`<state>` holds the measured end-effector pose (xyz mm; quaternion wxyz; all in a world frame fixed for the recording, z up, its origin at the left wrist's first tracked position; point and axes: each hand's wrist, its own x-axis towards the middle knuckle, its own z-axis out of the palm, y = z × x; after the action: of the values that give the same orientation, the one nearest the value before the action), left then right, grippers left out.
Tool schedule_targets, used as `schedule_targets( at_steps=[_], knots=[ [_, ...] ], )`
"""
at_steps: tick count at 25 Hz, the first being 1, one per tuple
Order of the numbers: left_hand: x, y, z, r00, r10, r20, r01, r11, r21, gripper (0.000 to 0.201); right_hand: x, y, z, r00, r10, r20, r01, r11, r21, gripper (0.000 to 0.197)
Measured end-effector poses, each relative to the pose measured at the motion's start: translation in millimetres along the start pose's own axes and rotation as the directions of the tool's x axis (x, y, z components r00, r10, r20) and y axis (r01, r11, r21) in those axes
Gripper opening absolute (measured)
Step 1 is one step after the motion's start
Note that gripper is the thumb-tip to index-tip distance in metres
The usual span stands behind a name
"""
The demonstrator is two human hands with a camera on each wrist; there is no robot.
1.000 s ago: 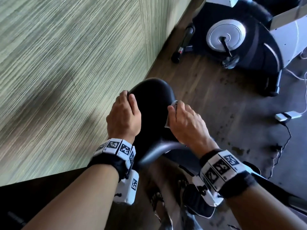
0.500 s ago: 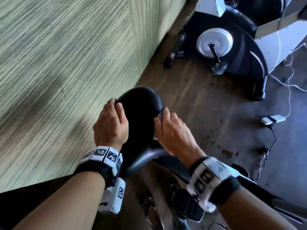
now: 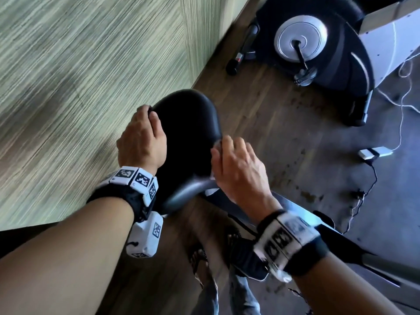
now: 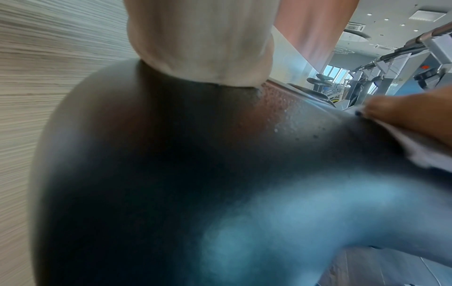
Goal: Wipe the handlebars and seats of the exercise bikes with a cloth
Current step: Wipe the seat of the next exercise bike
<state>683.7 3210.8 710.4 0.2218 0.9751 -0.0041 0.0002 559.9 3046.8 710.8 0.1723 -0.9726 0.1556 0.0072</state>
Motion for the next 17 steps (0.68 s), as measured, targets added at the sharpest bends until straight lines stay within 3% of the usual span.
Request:
schedule_targets(
  at_steps=[3, 7, 9, 11, 13, 15, 17],
  knots=[
    [-1, 1, 1, 1.0, -0.012, -0.012, 0.012, 1.0, -0.023, 0.038, -41, 43, -6, 0.996, 0.081, -0.04, -0.078, 0.995, 0.064, 0.041],
    [-1, 3, 2, 0.999, 0.007, -0.033, -0.007, 1.0, 0.012, 0.037, -14, 36, -11, 0.961, 0.245, 0.128, -0.243, 0.97, -0.033, 0.05],
    [0, 0, 2, 0.999, 0.021, -0.047, -0.021, 1.0, 0.009, 0.037, 19, -3, -3, 0.965, 0.19, 0.182, -0.179, 0.981, -0.076, 0.058],
    [-1, -1, 2, 0.998, 0.039, -0.045, -0.039, 0.999, -0.011, 0.037, 42, -32, 2, 0.97, 0.144, 0.194, -0.148, 0.989, 0.008, 0.067],
    [-1, -1, 2, 0.999, 0.028, -0.037, -0.029, 0.999, -0.017, 0.038, 42, -29, -2, 0.97, 0.072, 0.234, -0.089, 0.994, 0.059, 0.063],
    [-1, 1, 3, 1.0, 0.001, -0.023, -0.001, 1.0, -0.011, 0.038, 11, -5, -12, 0.985, -0.017, 0.17, 0.018, 1.0, -0.003, 0.049],
    [-2, 5, 4, 1.0, -0.015, -0.013, 0.015, 1.0, 0.016, 0.038, -12, 7, -15, 0.998, 0.022, 0.061, -0.021, 0.999, -0.029, 0.046]
  ],
)
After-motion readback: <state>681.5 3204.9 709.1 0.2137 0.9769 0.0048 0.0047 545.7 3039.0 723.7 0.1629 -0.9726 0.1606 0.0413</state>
